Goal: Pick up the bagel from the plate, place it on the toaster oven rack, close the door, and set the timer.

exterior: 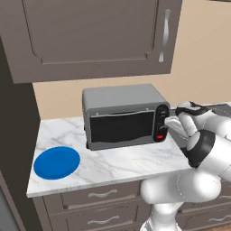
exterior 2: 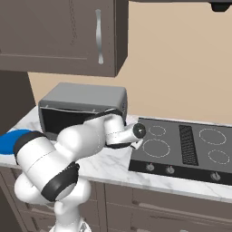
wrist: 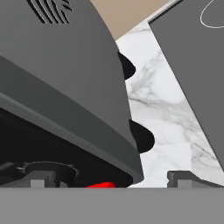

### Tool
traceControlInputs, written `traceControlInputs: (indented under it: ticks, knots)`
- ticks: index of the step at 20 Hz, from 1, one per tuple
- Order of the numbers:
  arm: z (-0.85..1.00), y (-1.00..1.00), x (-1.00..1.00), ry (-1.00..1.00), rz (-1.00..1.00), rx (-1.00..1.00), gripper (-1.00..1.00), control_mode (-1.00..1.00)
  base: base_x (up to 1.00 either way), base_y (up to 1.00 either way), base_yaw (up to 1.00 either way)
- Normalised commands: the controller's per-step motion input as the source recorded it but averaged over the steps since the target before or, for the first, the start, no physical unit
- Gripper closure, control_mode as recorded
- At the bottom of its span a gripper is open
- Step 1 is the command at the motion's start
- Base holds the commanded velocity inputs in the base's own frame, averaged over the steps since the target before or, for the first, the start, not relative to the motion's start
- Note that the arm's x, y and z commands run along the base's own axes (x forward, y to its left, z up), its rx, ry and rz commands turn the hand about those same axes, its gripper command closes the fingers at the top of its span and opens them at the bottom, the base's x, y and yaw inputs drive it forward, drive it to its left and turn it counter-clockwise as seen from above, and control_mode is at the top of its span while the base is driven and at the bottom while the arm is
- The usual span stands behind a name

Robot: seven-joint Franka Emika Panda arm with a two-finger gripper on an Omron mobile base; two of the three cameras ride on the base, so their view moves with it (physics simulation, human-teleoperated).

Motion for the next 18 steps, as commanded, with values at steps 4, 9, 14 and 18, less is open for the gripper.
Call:
traceControlInputs:
  ticks: [4,9,14,18]
  knots:
    - [-1.00,0.53,-0.07,0.00,0.00,0.00,-1.00,-1.00,0.00,0.00,0.00]
    - [-1.00,0.75,-0.22,0.00,0.00,-0.05,-1.00,-1.00,0.00,0.00,0.00]
    - [-1.00,0.89,-0.48,0.00,0.00,-0.11,-1.00,-1.00,0.00,0.00,0.00]
    - [-1.00,0.78,-0.71,0.00,0.00,-0.15,-1.00,-1.00,0.00,0.00,0.00]
